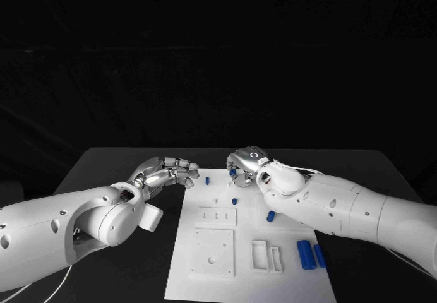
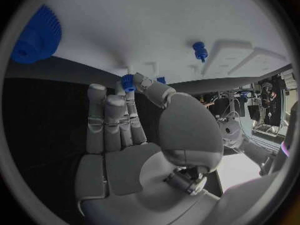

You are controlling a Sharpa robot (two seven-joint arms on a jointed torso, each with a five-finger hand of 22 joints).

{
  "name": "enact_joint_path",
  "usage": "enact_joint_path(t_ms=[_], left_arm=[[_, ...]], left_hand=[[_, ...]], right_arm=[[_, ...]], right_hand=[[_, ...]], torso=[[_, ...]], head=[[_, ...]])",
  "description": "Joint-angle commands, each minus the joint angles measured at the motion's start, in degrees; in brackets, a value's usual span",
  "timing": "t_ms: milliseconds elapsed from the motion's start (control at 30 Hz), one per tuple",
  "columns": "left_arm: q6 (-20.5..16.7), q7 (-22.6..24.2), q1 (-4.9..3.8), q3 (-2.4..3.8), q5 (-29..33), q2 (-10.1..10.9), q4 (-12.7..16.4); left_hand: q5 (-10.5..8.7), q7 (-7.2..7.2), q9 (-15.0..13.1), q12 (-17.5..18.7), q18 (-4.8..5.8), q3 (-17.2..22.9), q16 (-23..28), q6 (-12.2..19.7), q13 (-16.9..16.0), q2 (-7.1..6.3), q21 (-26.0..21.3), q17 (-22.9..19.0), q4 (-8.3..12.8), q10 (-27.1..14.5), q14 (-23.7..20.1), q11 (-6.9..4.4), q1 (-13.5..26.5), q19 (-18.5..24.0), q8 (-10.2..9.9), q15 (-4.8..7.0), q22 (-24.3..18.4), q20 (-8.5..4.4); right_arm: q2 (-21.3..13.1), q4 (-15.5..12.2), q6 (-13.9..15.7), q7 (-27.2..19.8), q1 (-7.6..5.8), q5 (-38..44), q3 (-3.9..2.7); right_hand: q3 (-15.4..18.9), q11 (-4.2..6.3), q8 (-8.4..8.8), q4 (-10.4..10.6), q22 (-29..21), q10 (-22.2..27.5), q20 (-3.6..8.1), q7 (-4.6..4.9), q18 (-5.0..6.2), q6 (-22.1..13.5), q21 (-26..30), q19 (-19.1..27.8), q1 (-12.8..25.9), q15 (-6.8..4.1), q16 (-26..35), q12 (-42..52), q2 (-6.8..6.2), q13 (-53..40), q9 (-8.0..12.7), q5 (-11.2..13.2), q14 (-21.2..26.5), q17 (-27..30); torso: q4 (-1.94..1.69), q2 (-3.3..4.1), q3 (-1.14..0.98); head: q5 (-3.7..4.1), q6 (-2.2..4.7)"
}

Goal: Assemble the parts on the task board

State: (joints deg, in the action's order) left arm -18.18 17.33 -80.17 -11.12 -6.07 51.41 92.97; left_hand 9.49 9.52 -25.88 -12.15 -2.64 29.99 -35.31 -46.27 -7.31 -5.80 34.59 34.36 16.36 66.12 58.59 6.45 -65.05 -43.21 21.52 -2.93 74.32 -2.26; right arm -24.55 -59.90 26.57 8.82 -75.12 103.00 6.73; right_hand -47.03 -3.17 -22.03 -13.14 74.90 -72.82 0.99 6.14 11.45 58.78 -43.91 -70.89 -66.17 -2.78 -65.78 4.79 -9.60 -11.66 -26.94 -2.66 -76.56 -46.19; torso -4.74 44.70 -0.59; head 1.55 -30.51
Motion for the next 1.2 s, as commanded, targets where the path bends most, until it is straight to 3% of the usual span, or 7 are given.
enact_joint_path(t_ms=[33, 400, 1200], left_arm=[[1.0, 0.3, -0.17, 0.05, 0.1, -0.1, 0.1], [1.0, 0.2, -0.19, 0.05, 0.1, -0.2, 0.0], [1.1, 0.0, -0.22, 0.05, 0.1, -0.1, 0.0]], left_hand=[[-0.14, 0.38, -0.1, 0.3, -0.11, 0.4, -0.3, -0.2, 0.1, -0.01, 0.1, -0.1, 0.1, -0.3, -0.4, 0.22, 0.0, 0.1, -0.2, 0.11, -0.1, -0.35], [-0.14, 0.39, -0.1, 0.3, -0.08, 0.4, -0.3, -0.2, 0.1, -0.03, 0.1, -0.1, 0.1, -0.4, -0.4, 0.24, -0.1, 0.1, -0.2, 0.11, -0.1, -0.37], [0.52, 0.41, -0.2, 0.5, 0.06, 0.6, -0.4, -0.1, 0.1, 0.08, 0.1, -0.2, 0.1, -0.4, -0.5, 0.29, -0.3, 0.2, -0.4, 0.12, -0.1, -0.46]], right_arm=[[0.1, 0.1, -0.4, -0.3, 0.05, 0.0, 0.02], [0.7, 1.0, -0.9, -0.6, 0.06, -1.2, 0.04], [0.8, 1.3, -1.0, -1.3, 0.06, -3.7, 0.06]], right_hand=[[-0.4, 0.54, -0.14, 0.0, 1.1, -3.5, 0.53, 0.03, 3.55, 0.4, -0.2, 0.0, -0.3, -1.06, -0.3, 0.3, -0.09, -0.1, -0.1, -0.1, 1.2, 0.1], [-0.6, 0.34, 0.15, 0.4, 1.0, -3.0, 0.38, 0.22, 3.55, -0.1, -0.1, 0.4, 0.0, -0.87, -0.1, -0.1, -0.40, -0.1, -0.2, -0.1, 1.5, 0.4], [0.3, -2.35, 3.71, -0.1, 0.9, 4.6, -0.37, 2.59, 3.55, -5.1, 0.5, 1.5, -0.6, 1.77, 0.2, -1.2, -3.04, 2.3, 1.4, -0.4, 1.6, 2.1]], torso=[[0.03, -0.02, 0.01], [0.02, 0.01, 0.05], [0.10, 0.12, 0.05]], head=[[-0.02, -0.04], [0.00, 0.09], [0.03, 0.42]])
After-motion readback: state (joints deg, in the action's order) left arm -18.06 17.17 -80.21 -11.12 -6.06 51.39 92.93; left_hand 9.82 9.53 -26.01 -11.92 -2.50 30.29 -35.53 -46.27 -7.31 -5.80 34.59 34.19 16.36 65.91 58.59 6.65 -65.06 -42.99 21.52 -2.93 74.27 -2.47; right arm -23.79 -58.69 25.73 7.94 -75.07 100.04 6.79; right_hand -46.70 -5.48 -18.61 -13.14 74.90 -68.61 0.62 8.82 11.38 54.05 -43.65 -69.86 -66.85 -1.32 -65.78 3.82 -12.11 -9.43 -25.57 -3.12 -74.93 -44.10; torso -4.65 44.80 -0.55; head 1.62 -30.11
